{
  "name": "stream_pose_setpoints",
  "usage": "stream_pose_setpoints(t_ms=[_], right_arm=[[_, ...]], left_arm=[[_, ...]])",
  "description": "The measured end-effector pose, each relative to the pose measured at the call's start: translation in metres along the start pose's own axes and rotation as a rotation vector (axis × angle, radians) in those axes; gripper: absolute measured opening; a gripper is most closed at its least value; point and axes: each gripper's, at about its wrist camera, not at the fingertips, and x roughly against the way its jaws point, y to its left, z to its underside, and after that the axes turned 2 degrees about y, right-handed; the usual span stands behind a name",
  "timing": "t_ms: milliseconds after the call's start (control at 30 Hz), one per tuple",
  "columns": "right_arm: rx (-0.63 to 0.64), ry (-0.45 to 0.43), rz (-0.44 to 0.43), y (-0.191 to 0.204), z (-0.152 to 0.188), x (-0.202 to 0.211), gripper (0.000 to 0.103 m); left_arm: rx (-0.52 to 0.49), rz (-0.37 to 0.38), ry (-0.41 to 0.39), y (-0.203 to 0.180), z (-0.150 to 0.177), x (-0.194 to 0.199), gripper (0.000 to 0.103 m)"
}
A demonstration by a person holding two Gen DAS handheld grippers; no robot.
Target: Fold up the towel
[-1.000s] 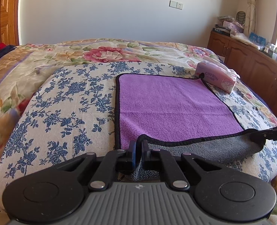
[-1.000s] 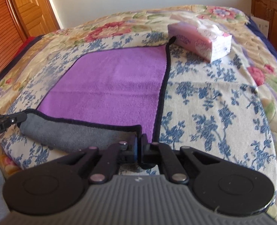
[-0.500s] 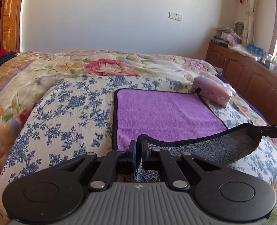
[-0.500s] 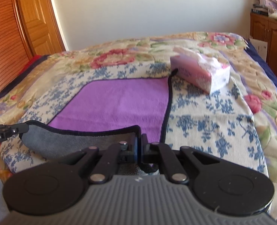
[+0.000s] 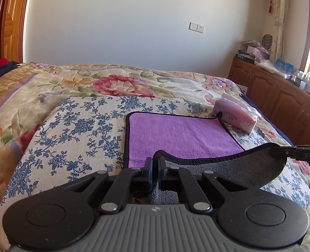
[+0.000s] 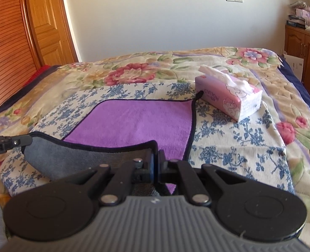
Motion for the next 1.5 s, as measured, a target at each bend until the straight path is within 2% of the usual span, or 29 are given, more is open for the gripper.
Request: stream_pose_setpoints(t_ms=[1000,1500], right_arm=[[0.096,-0.023,0.002,-0.002,-0.033,-0.028,0.004],[0.144,-0.035,0.009,-0.004,-0.042,-0.041,0.004]], left_arm=[[-0.045,0.010,-0.033,0.000,-0.034,-0.031,0.006],[-0.072,0.010,-0.018,-0.001,-0.043,-0.053,0.006]])
